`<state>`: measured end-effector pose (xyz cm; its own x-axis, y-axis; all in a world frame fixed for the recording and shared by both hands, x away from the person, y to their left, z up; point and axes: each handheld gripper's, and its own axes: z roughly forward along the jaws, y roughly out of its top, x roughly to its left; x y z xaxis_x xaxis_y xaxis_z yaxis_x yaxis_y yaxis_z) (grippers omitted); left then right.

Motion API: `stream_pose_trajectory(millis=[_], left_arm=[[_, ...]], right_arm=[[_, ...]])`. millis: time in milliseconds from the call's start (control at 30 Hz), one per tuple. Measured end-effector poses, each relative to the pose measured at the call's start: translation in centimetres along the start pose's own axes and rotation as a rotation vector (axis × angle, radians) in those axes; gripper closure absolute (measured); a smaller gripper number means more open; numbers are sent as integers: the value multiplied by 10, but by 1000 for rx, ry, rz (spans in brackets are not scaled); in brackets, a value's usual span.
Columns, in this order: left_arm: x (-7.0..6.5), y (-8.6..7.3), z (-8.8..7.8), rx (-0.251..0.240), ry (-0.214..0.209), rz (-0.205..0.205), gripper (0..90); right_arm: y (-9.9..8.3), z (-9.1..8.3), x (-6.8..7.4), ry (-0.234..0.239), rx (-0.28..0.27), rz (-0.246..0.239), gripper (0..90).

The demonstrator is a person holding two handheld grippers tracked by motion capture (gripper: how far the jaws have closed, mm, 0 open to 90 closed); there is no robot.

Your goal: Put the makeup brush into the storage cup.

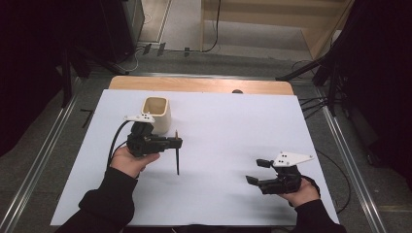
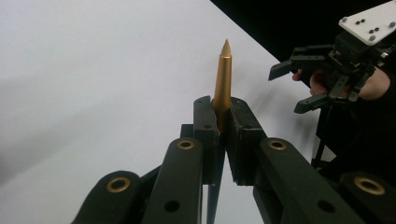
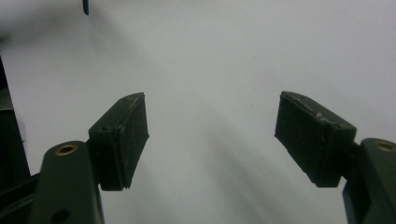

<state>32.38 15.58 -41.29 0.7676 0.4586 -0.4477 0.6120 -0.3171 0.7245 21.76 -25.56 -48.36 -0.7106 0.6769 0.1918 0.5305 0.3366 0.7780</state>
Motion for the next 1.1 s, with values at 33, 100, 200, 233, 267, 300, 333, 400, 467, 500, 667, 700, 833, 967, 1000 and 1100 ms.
stream_pose_trajectory(millis=[33,100,200,233,267,300,333,400,467,500,667,700,833,967,1000,1100], left_arm=[[1,1,0,2,-1,-3,836],[2,2,-1,4,1,-6,836],[5,4,-2,10,10,-5,836],[6,7,-4,8,15,-6,836],[6,8,-5,6,16,-8,836],[8,9,-6,8,17,-7,836],[8,11,-6,6,23,-8,836],[10,14,-7,4,27,-12,836],[11,17,-9,2,33,-11,836],[12,19,-10,1,38,-7,836],[14,29,-18,-14,66,4,836],[15,31,-20,-18,70,5,836],[17,39,-26,-30,95,7,836],[20,48,-33,-47,118,11,837],[20,50,-34,-57,126,10,837],[21,56,-39,-75,149,17,837]], right_arm=[[0,1,0,0,0,0,268],[0,1,1,3,10,-3,268],[0,2,1,6,11,-5,268],[1,2,1,5,7,-4,267],[1,2,0,5,4,2,267],[1,2,-1,6,6,-1,267],[1,2,-1,4,9,0,267],[1,3,-1,8,15,6,267],[1,3,0,11,14,3,267],[0,3,0,10,16,2,266],[0,4,-1,6,20,9,259],[0,4,-1,6,20,10,258],[-1,4,0,13,26,10,258],[-1,4,-1,9,22,12,258],[-1,4,-1,9,21,12,258],[-1,4,-1,9,20,13,257]])
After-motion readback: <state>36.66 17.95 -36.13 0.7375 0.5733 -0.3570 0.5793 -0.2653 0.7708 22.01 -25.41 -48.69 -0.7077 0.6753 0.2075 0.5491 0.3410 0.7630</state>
